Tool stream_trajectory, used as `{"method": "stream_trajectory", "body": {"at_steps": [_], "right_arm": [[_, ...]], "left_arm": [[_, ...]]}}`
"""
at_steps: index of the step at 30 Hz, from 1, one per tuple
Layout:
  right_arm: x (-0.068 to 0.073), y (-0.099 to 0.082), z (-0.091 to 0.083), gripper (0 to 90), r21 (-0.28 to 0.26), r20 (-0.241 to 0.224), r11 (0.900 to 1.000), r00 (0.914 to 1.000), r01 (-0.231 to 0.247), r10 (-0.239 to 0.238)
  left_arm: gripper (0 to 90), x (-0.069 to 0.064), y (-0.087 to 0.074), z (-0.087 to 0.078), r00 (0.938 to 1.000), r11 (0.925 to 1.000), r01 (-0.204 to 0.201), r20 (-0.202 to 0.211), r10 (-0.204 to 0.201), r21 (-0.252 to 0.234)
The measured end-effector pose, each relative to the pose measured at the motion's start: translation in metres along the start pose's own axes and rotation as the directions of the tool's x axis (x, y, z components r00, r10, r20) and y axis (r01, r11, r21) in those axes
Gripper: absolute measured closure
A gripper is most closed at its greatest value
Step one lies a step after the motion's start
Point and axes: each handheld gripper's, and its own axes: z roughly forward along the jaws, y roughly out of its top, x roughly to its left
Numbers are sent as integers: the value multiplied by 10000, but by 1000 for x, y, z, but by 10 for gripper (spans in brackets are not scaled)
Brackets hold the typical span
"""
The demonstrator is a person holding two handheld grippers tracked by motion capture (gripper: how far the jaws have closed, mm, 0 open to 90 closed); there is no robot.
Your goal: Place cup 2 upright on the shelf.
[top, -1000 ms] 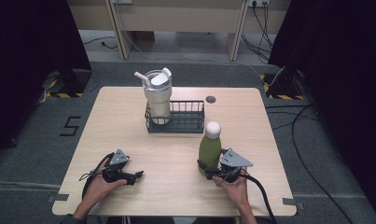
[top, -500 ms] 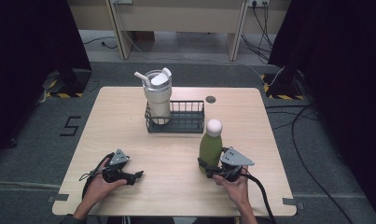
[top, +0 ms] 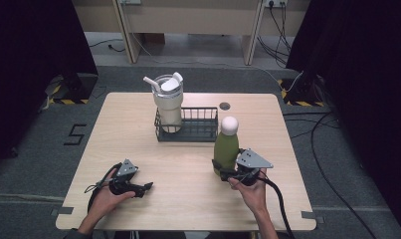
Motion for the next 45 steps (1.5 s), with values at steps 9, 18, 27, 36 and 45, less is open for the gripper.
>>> {"method": "stream_trajectory", "body": {"at_steps": [9, 18, 27, 36, 45], "right_arm": [[-8, 11, 1, 210, 4, 196, 10000, 9998, -79, 79], [-14, 18, 1, 210, -72, 413, 9999, 9991, -120, 123], [-20, 30, 6, 210, -241, 535, 9997, 9985, -78, 91], [-23, 43, 11, 210, -410, 621, 9992, 9981, -37, 62], [-26, 59, 22, 210, -531, 640, 9986, 9979, 35, -1]], "left_arm": [[116, 0, 0, 0, 10000, 10000, 5, -2, -5, 2], [115, 0, 0, 0, 10000, 10000, 3, -2, -3, -1], [115, 0, 0, 0, 10000, 10000, 4, -2, -4, 0], [115, 0, 0, 0, 10000, 10000, -1, 0, 1, 1], [116, 0, 0, 0, 10000, 10000, -5, 1, 5, 0]]}}
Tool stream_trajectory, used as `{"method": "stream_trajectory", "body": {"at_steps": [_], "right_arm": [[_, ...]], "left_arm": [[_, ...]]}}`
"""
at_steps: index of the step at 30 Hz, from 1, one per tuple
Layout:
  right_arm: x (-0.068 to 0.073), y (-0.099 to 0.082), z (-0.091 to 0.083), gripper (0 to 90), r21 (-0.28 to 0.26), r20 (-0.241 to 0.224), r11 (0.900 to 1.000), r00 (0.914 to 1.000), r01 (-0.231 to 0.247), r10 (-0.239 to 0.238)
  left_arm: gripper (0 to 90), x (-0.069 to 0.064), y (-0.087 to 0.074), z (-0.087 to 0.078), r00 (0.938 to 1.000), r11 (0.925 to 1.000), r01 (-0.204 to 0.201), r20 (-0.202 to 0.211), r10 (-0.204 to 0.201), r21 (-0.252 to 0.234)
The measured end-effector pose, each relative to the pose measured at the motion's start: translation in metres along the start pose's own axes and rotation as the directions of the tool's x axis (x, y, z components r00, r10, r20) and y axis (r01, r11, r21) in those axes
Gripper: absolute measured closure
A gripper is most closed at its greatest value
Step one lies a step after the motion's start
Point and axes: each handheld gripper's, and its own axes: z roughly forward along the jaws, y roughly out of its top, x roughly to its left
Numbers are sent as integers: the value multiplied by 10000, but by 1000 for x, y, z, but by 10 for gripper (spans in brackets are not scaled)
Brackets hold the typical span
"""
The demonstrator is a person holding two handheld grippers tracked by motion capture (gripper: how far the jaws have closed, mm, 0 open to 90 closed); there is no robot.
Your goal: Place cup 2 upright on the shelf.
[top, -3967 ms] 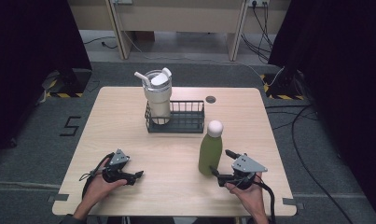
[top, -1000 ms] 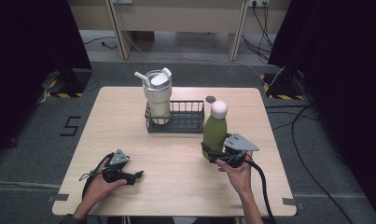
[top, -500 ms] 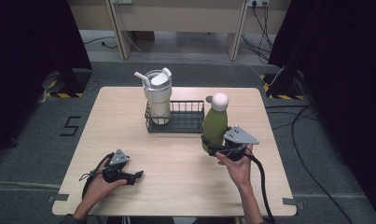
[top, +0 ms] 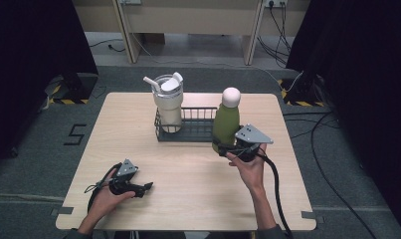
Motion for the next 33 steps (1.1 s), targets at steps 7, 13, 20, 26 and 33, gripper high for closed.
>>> {"method": "stream_trajectory", "body": {"at_steps": [7, 13, 20, 26, 33], "right_arm": [[-4, 9, 10, 210, -108, 19, 9999, 10000, 48, -48], [-8, 16, 21, 210, -140, 27, 9999, 10000, 85, -85], [-13, 22, 36, 211, -148, 1, 9998, 9999, -123, 123], [-16, 26, 51, 210, -154, 59, 9999, 10000, -58, 59], [-16, 30, 64, 210, -197, 91, 9997, 9998, -165, 167]], "left_arm": [[115, 0, 0, 0, 10000, 10000, -2, -2, 2, 0], [116, 0, 0, 0, 10000, 10000, -2, 1, 2, 1], [115, 0, 0, 0, 10000, 10000, 6, -2, -6, -2], [116, 0, 0, 0, 10000, 10000, -2, 0, 2, 1], [116, 0, 0, 0, 10000, 10000, -4, 0, 4, 1]]}}
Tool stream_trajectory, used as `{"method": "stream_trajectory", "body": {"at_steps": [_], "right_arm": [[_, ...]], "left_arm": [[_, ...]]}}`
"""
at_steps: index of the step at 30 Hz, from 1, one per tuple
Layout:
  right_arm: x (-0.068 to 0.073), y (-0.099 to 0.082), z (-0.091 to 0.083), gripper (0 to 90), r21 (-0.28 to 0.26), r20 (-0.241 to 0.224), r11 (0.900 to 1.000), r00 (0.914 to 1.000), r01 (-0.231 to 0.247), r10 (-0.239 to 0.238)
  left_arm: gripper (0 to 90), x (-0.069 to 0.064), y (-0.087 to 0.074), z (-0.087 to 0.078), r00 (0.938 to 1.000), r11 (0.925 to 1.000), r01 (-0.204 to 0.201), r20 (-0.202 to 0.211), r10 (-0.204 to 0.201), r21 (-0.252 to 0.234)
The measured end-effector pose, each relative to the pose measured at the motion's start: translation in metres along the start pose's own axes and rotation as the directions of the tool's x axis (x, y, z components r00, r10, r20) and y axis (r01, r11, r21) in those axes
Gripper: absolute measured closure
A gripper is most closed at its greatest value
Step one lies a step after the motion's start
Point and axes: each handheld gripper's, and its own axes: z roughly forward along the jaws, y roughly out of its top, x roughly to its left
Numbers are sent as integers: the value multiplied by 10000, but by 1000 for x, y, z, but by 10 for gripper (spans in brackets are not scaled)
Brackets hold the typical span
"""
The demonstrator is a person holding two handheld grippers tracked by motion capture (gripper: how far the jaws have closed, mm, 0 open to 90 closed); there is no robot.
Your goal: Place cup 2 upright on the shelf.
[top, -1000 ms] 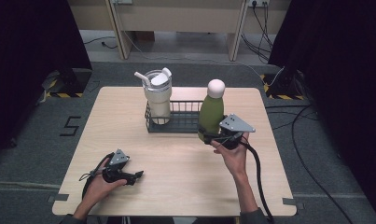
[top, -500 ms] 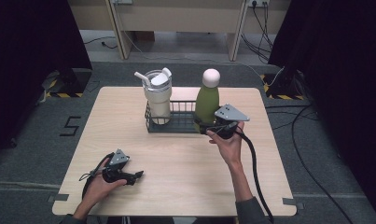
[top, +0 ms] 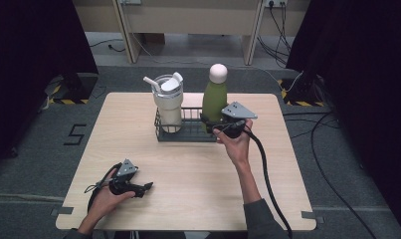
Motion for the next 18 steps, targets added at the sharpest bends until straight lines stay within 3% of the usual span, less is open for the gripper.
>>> {"method": "stream_trajectory", "body": {"at_steps": [18], "right_arm": [[-10, 5, 32, 210, 102, 326, 9999, 9995, -9, 6]], "left_arm": [[116, 0, 0, 0, 10000, 10000, 38, 3, -38, -13]]}}
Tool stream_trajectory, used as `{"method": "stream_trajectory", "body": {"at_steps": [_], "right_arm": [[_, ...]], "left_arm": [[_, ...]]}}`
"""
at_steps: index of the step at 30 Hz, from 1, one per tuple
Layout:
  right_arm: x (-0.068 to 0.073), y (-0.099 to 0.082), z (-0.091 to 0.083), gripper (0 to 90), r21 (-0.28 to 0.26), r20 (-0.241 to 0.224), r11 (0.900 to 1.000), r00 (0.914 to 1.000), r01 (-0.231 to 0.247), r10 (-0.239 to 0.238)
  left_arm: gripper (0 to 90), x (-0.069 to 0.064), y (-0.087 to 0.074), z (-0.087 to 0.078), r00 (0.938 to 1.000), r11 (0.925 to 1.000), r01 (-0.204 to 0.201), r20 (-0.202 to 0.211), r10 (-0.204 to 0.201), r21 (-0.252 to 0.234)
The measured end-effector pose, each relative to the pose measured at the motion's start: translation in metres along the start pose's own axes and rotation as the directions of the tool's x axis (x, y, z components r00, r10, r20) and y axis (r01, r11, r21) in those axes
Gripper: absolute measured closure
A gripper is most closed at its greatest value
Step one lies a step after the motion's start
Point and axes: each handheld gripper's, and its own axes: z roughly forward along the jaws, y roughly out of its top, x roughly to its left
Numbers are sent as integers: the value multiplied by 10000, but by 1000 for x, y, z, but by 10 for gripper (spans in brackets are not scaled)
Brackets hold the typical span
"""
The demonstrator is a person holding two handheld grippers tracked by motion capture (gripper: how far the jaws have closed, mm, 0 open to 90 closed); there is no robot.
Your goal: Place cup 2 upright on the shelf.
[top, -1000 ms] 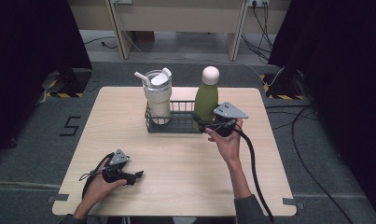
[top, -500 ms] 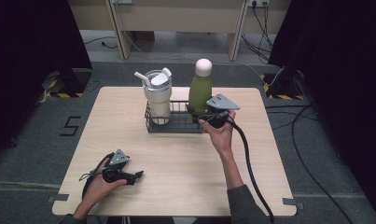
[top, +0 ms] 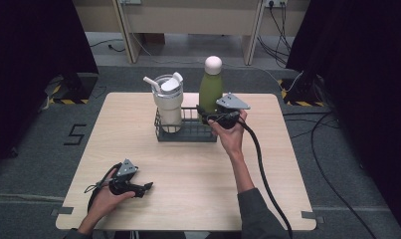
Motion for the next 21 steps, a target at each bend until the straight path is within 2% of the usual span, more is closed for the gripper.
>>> {"method": "stream_trajectory", "body": {"at_steps": [11, 21], "right_arm": [[-2, -1, 20, 210, -13, -14, 9999, 9999, -169, 169], [-6, -12, 35, 210, 158, 175, 9996, 9996, -239, 236]], "left_arm": [[116, 0, 0, 0, 10000, 10000, -26, -4, 26, 12], [116, 0, 0, 0, 10000, 10000, -40, -6, 40, 22]]}}
